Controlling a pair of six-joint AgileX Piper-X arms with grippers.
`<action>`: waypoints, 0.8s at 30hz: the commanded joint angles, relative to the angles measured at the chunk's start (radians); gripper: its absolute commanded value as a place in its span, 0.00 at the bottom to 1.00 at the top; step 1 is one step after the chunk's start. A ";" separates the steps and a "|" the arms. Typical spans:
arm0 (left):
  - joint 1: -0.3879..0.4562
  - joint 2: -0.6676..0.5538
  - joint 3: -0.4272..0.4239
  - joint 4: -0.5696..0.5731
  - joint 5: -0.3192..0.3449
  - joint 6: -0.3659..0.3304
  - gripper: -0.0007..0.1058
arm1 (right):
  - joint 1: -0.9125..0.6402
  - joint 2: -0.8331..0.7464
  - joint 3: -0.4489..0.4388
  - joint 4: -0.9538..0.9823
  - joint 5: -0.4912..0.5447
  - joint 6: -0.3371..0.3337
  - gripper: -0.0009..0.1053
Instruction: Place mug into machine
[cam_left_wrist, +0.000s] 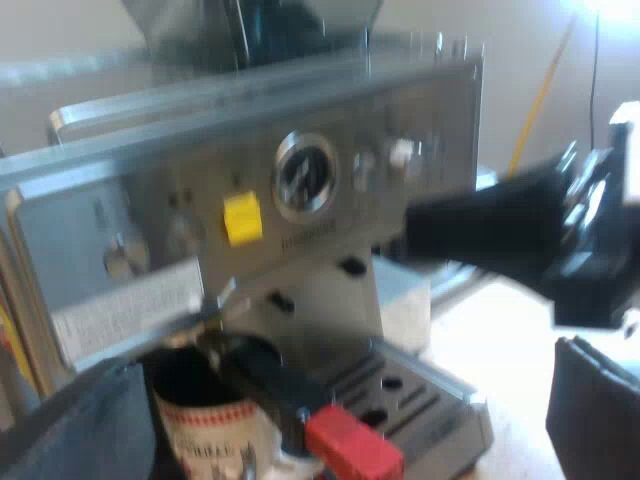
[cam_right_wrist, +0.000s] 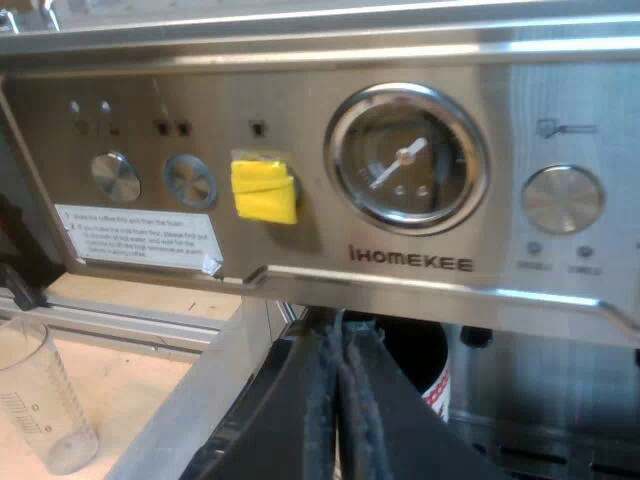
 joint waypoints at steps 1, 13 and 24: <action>-0.001 -0.005 -0.007 -0.001 -0.012 -0.006 0.77 | 0.000 0.036 -0.041 -0.008 0.003 -0.016 0.01; -0.001 -0.005 -0.007 0.001 -0.012 -0.006 0.77 | -0.002 0.211 -0.217 -0.007 0.062 -0.022 0.01; -0.001 -0.005 -0.007 0.008 0.005 -0.006 0.77 | -0.016 0.295 -0.304 -0.024 0.117 -0.064 0.01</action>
